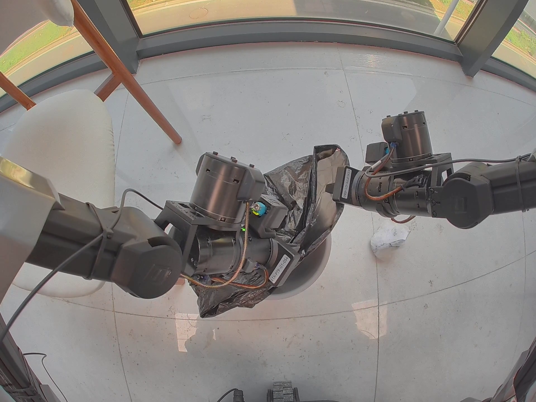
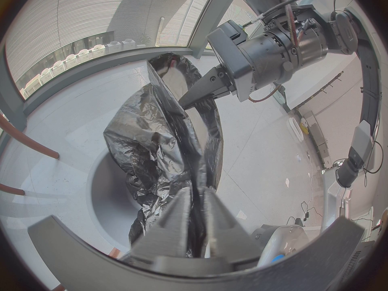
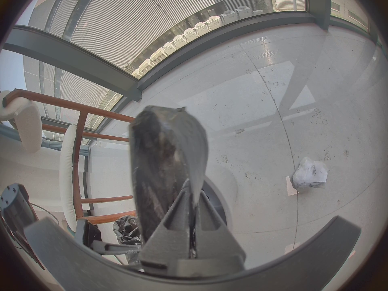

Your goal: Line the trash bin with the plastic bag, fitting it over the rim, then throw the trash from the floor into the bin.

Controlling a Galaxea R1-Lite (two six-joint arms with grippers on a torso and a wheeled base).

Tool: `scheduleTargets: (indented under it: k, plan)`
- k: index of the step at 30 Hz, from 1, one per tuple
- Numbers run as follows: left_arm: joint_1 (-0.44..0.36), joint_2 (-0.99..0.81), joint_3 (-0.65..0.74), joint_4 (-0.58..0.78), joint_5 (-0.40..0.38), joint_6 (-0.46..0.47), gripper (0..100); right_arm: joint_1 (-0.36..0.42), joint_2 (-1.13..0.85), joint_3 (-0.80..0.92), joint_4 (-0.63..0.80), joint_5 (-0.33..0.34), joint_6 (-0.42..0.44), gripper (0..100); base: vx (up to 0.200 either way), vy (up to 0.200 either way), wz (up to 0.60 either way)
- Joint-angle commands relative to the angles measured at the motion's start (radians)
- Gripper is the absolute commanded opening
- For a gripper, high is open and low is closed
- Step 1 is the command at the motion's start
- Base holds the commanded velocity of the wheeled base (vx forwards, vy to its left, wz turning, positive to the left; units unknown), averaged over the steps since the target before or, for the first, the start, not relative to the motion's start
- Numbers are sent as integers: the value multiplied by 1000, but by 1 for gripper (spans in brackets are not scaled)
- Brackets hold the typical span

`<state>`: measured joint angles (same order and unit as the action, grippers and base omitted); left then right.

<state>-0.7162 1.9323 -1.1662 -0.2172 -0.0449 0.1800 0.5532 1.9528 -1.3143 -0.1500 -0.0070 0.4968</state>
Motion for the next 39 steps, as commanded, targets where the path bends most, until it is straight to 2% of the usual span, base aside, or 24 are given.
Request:
scheduleTargets:
  k: [1, 6, 11, 12, 14, 16, 20, 23, 27, 31, 35, 39]
  plan:
    - [11, 4, 5, 1, 0, 1, 0, -1, -18, 18, 4, -1, 0, 0, 0, 0, 0]
    - [15, 0, 19, 1, -1, -1, 0, -7, -40, 61, 4, -1, -12, 0, 0, 0, 0]
    - [18, -7, 13, 4, -3, -4, 0, -38, -84, 205, -10, 15, -129, 0, 0, 0, 0]
    - [18, -9, 13, 6, -4, -5, 0, -50, -87, 234, -11, 18, -173, 0, 0, 0, 0]
    - [18, -12, 13, 7, -4, -22, 0, -61, -87, 256, -11, 19, -196, 0, 0, 0, 0]
    - [17, -18, 6, 9, -3, -56, 0, -67, -89, 262, -13, 22, -199, 0, 0, 0, 0]
    - [14, -36, -27, 13, 0, -157, 0, -70, -112, 297, -11, 104, -210, 0, 0, 0, 0]
    - [15, -39, -46, 38, 0, -178, 0, -75, -118, 316, -11, 127, -222, 0, 0, 0, 0]
    - [20, -56, -156, 191, 2, -188, 0, -101, -115, 345, -22, 177, -259, 0, 0, 0, 0]
    - [20, -49, -247, 286, 11, -223, 0, -101, -106, 356, -85, 211, -271, 0, 0, 0, 0]
    - [15, -52, -233, 302, 11, -221, 0, -99, -100, 356, -106, 213, -277, 0, 0, 0, 0]
    - [14, -59, -138, 286, 5, -217, 0, -96, -101, 359, -108, 211, -277, 0, 0, 0, 0]
